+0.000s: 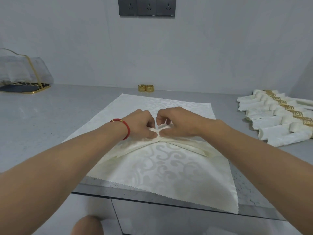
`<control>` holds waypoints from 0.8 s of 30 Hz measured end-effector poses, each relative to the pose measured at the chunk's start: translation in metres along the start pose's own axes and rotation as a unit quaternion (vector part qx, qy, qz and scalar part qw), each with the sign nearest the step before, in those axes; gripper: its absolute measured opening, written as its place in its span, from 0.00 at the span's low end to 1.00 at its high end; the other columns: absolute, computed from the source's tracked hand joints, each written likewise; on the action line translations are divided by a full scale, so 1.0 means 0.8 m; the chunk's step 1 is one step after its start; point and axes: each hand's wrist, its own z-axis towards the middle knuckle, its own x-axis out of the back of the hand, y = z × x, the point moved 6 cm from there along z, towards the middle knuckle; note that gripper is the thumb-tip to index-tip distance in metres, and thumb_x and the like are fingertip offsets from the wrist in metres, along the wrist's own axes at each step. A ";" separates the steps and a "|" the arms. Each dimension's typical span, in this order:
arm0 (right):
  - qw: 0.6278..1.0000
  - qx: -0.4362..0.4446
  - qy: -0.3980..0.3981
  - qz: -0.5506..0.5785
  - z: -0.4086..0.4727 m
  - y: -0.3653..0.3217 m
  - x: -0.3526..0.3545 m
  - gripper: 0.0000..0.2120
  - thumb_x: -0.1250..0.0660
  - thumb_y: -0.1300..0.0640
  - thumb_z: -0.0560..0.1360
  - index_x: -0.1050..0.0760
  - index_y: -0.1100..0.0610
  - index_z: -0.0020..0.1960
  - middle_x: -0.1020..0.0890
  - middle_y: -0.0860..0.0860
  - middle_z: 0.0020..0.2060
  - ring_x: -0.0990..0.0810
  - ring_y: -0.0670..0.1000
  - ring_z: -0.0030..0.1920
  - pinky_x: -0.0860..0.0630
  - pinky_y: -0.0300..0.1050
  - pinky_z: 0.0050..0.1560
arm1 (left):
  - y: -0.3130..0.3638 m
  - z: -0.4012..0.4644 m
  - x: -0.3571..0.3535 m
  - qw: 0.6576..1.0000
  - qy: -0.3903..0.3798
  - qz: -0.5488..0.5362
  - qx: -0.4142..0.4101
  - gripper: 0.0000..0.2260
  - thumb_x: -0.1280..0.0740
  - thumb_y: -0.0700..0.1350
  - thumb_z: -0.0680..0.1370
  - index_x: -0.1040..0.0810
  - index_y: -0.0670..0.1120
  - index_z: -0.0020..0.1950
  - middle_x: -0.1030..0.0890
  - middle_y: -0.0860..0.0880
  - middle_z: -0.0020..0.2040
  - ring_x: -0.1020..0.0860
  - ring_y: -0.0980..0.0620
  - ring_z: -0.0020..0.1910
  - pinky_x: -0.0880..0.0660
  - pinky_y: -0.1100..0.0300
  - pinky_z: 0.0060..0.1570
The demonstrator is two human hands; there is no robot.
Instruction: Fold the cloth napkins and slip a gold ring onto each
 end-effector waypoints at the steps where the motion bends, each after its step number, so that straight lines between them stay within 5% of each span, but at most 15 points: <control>1: 0.999 0.024 0.009 -0.026 -0.007 -0.006 -0.003 0.12 0.27 0.47 0.74 0.24 0.45 0.56 0.23 0.44 0.53 0.23 0.49 0.53 0.25 0.49 0.54 | 0.000 0.001 0.001 1.000 -0.008 -0.002 0.005 0.12 0.28 0.52 0.73 0.17 0.46 0.52 0.20 0.52 0.39 0.25 0.59 0.34 0.26 0.62 0.35; 5: 0.993 0.053 0.023 -0.102 -0.018 -0.003 -0.022 0.10 0.30 0.51 0.77 0.24 0.49 0.58 0.21 0.47 0.51 0.25 0.51 0.52 0.26 0.50 0.52 | 0.002 0.010 0.006 1.000 -0.020 -0.008 0.014 0.10 0.27 0.51 0.75 0.18 0.47 0.50 0.20 0.53 0.39 0.25 0.60 0.35 0.31 0.66 0.32; 9: 0.997 0.010 0.072 -0.013 -0.012 0.014 -0.020 0.06 0.28 0.56 0.74 0.20 0.48 0.51 0.20 0.46 0.38 0.25 0.47 0.40 0.25 0.49 0.44 | -0.001 0.013 0.005 0.999 -0.013 0.025 0.015 0.10 0.29 0.56 0.75 0.22 0.54 0.53 0.21 0.53 0.48 0.25 0.52 0.51 0.27 0.58 0.47; 11: 0.997 -0.005 0.077 0.028 -0.008 0.021 -0.018 0.06 0.28 0.56 0.73 0.19 0.46 0.48 0.19 0.45 0.38 0.22 0.47 0.41 0.22 0.50 0.45 | -0.001 0.011 0.003 0.999 0.001 0.034 -0.001 0.11 0.29 0.58 0.74 0.24 0.57 0.54 0.21 0.52 0.51 0.29 0.50 0.55 0.29 0.54 0.50; 18: 0.997 -0.019 0.032 0.070 0.010 0.030 -0.008 0.10 0.27 0.57 0.73 0.24 0.44 0.46 0.15 0.43 0.45 0.18 0.46 0.49 0.21 0.50 0.55 | 0.002 0.007 0.001 0.998 0.040 -0.020 -0.040 0.09 0.26 0.55 0.73 0.22 0.53 0.46 0.19 0.54 0.47 0.25 0.52 0.53 0.26 0.49 0.56; 22: 0.998 -0.023 0.017 0.060 0.014 0.027 -0.009 0.05 0.28 0.56 0.75 0.22 0.47 0.47 0.15 0.45 0.43 0.19 0.49 0.47 0.22 0.47 0.49 | 0.013 0.009 -0.006 0.996 0.063 0.037 -0.051 0.11 0.30 0.48 0.75 0.30 0.56 0.36 0.24 0.57 0.36 0.26 0.52 0.41 0.26 0.54 0.43; 24: 0.999 -0.017 0.026 0.031 0.015 0.020 -0.012 0.05 0.31 0.49 0.74 0.20 0.46 0.49 0.16 0.46 0.44 0.19 0.50 0.47 0.22 0.47 0.48 | 0.019 0.012 -0.011 0.991 0.076 0.095 -0.050 0.09 0.32 0.49 0.76 0.31 0.56 0.38 0.27 0.55 0.37 0.27 0.49 0.41 0.31 0.57 0.39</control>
